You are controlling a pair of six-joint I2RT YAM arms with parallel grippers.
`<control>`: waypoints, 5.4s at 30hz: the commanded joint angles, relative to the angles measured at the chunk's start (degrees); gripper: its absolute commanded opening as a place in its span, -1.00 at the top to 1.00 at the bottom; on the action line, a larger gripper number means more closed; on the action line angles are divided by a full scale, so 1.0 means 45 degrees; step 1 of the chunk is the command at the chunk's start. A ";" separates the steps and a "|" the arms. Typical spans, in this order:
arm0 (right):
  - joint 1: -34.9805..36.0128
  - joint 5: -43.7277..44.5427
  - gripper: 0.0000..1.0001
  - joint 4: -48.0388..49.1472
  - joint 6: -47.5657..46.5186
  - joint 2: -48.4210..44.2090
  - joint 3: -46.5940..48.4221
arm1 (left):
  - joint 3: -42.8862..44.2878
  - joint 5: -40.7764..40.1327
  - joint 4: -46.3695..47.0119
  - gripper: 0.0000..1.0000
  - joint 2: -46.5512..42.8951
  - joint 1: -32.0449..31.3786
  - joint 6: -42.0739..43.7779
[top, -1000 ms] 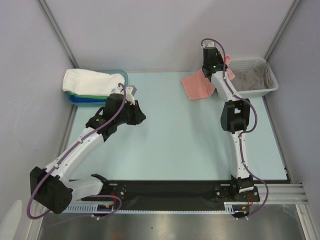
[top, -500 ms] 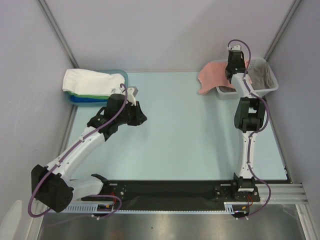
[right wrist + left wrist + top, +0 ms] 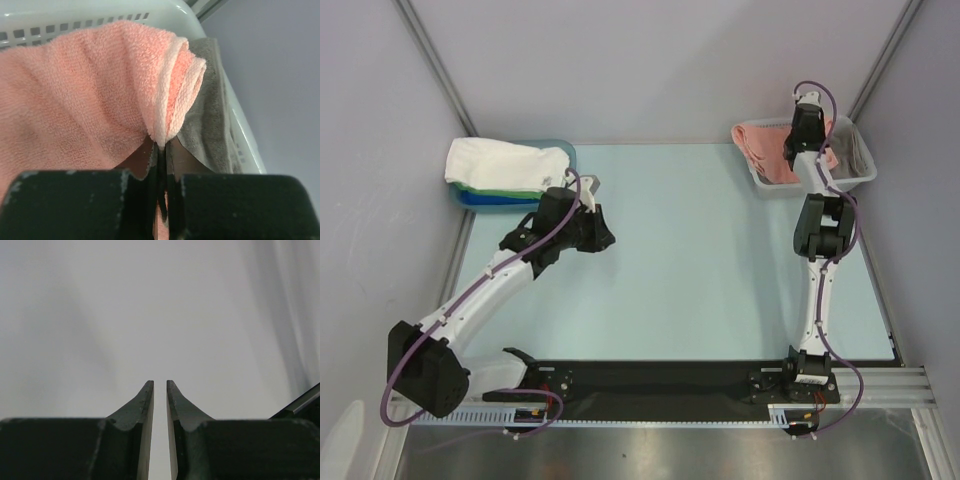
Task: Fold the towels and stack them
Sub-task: Neatly place the folded towel into the bin, then grab crumpled towel, then move the towel to the center of the board
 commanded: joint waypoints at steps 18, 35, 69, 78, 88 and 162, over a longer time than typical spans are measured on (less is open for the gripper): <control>-0.1136 -0.0437 1.00 0.0783 0.0312 -0.0398 0.0796 | 0.0249 0.0571 0.0360 0.59 0.0484 0.0015 0.0281; -0.1742 -0.1628 -0.41 -0.0328 0.2440 -0.0750 0.0755 | 0.0132 0.0552 0.0536 0.42 0.0446 0.0015 0.0261; 0.4058 -0.8094 -0.98 0.0411 1.0820 -1.0046 -1.2053 | 0.8897 -1.0739 0.0497 0.07 1.0186 0.4486 -0.5189; 0.4391 -0.8368 -0.95 0.0626 1.0801 -1.0143 -1.2056 | 1.3314 -0.9606 -0.1316 -0.04 1.3509 0.5600 -0.5186; 0.4430 -0.8387 -0.91 0.0704 1.0859 -0.9988 -1.2134 | 1.2808 -0.9000 -0.1105 0.08 1.3824 0.5776 -0.5657; 0.5836 -0.5422 -0.85 -0.0701 1.0976 -1.3287 -1.2250 | 0.7460 -0.8941 0.8525 0.99 0.1559 -0.4280 0.3991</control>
